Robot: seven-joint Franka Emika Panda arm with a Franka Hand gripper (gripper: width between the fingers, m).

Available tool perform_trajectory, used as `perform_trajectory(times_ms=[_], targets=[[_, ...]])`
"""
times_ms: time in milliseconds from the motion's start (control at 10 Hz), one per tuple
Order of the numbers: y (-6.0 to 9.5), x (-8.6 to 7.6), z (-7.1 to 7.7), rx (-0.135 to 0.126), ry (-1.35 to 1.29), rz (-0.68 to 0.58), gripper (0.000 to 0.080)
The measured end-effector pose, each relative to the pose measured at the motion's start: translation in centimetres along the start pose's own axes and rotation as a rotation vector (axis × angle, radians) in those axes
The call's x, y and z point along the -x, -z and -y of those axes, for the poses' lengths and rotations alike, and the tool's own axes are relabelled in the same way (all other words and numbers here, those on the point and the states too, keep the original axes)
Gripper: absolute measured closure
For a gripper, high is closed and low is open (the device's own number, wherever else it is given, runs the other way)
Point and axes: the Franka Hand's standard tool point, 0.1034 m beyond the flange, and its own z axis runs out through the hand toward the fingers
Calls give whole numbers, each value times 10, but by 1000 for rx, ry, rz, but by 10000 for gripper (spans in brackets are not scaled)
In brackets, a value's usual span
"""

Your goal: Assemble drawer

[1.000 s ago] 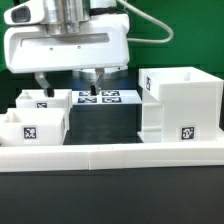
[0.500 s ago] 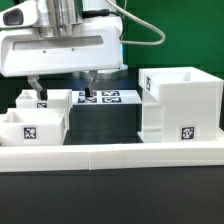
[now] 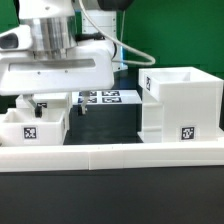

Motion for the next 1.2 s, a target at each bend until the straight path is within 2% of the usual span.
perform_trajectory(times_ms=[300, 700, 900, 1000, 1100, 1200], targets=[[-17, 3, 2, 15, 7, -4, 151], [-20, 4, 3, 22, 12, -14, 151], [-20, 3, 3, 22, 12, -14, 426], [-20, 3, 3, 22, 12, -14, 426], [-20, 3, 3, 22, 12, -14, 603], [-20, 3, 4, 21, 13, -14, 603]])
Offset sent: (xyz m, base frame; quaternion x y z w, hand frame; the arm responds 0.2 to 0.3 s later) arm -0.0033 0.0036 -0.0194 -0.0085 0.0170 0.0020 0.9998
